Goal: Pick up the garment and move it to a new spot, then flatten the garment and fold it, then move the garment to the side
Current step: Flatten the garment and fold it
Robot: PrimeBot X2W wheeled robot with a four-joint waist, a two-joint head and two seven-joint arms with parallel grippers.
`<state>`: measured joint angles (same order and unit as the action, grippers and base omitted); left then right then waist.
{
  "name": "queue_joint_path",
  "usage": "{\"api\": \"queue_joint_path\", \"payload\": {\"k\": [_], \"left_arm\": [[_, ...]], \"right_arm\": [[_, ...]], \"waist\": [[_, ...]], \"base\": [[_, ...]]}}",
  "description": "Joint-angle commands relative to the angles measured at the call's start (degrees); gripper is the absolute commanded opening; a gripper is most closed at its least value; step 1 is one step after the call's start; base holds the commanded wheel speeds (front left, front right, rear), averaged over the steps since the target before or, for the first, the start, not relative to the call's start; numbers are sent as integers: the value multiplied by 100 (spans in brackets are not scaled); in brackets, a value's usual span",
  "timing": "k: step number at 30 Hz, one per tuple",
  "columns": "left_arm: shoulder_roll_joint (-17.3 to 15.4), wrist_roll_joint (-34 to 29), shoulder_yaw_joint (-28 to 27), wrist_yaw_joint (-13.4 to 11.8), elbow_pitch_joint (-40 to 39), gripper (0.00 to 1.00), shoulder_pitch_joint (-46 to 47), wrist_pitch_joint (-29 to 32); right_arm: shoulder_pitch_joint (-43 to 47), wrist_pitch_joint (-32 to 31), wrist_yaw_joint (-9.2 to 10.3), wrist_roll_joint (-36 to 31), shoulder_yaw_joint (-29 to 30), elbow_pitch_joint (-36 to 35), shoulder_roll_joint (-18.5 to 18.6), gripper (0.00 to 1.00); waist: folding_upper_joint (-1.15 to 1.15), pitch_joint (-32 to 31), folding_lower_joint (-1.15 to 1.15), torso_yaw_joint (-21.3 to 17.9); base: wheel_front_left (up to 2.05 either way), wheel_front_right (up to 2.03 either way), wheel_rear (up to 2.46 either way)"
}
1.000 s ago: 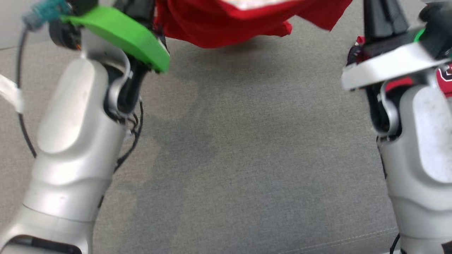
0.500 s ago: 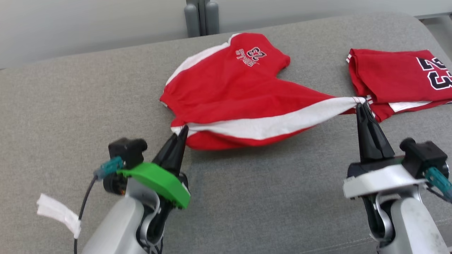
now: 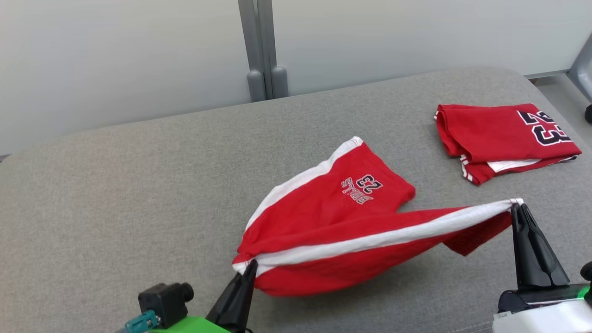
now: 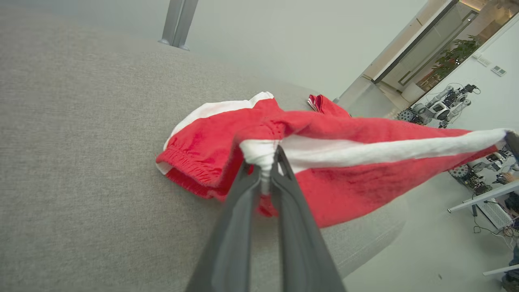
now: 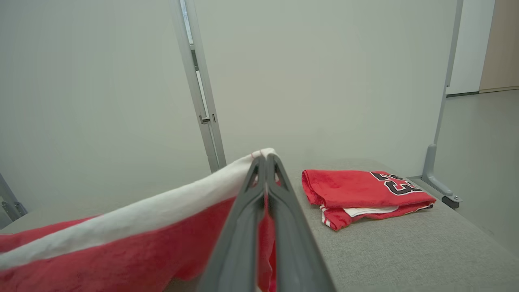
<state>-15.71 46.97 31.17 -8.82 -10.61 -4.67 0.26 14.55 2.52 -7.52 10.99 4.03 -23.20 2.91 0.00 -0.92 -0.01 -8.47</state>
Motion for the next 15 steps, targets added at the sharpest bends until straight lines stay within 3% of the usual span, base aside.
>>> {"api": "queue_joint_path", "payload": {"k": [1,8,15], "left_arm": [[-14,78,-1,-72,-58,0,-146,51],[269,205,99,-230,181,0,-95,180],[616,374,-1,-156,859,0,543,192]], "right_arm": [[72,11,7,45,54,-68,4,0],[-284,-56,7,-76,-46,460,0,0],[-1643,-24,7,-182,-233,1677,3,0]], "waist": [[0,15,1,19],[0,420,1,155],[0,930,1,408]], "base": [[0,0,0],[0,0,0],[0,0,0]]}}
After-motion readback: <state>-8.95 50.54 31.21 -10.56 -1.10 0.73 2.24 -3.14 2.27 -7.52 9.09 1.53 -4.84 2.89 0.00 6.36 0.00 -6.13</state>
